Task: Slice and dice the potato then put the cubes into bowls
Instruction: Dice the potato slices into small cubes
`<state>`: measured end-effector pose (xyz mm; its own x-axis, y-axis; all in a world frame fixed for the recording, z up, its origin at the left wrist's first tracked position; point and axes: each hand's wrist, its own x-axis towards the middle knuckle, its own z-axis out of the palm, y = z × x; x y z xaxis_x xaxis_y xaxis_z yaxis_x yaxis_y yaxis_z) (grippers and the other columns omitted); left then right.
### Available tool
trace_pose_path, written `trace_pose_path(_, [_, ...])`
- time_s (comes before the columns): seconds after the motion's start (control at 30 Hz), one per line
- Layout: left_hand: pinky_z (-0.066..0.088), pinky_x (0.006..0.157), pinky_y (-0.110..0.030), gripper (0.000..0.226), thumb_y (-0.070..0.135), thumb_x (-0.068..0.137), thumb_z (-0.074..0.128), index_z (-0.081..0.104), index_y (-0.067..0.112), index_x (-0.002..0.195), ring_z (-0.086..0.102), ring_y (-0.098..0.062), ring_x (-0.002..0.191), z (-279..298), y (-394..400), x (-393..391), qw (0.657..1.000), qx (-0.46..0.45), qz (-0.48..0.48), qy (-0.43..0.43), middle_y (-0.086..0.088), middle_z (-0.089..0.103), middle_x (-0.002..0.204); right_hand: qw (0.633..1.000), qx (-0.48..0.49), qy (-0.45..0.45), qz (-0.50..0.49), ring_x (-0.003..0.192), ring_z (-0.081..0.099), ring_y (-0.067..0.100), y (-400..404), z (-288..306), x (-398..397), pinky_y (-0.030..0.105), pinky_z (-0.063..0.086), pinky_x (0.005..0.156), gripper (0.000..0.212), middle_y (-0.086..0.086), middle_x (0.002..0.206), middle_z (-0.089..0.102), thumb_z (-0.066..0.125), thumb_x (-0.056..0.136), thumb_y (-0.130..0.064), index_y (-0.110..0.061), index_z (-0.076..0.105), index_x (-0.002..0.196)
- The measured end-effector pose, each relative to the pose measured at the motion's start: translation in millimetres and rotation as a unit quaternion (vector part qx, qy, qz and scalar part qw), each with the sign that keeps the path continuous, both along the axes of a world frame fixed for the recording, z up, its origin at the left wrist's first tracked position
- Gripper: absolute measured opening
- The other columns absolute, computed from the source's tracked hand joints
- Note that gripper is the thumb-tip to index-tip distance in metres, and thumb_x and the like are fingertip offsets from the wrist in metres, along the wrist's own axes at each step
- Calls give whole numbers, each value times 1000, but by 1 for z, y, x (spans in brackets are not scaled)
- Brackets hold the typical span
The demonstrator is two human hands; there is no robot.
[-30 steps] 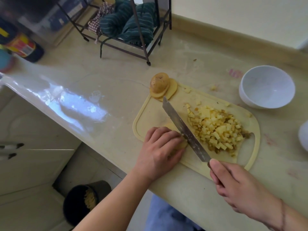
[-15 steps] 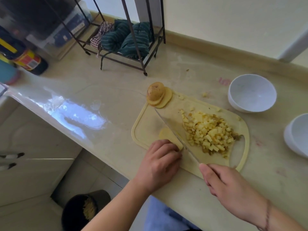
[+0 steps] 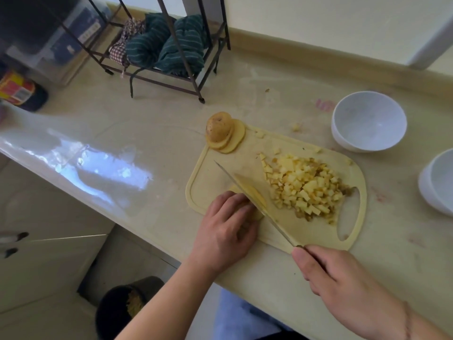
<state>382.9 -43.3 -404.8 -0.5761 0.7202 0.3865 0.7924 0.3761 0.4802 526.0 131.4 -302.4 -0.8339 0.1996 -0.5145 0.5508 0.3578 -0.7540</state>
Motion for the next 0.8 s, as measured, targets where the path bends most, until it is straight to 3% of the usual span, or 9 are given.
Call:
trace_pose_path(0.23, [49,96,-45,24,23,93,71,74,3,106,59,-36,114,1,1,-1,999,-28,11,-11,-12,68,120,999,-27,-20,-14,48,33,6,5,2,-5,27,31,51,60,-7,49,36,36,79,-68,-10,42,64])
trace_pose_path(0.43, [49,99,-42,26,26,94,69,74,3,106,58,-34,115,2,1,-1,999,-32,10,-20,-12,67,120,999,-31,-22,-16,47,33,6,8,-3,-5,24,30,50,69,-7,49,36,34,79,-77,-10,42,65])
trace_pose_path(0.8, [49,99,-40,27,26,95,68,74,2,106,58,-35,114,3,0,-2,999,-35,5,-27,-13,67,120,1000,-23,-20,5,48,35,6,5,-7,-26,32,34,52,62,-5,50,39,34,79,-69,-10,45,64])
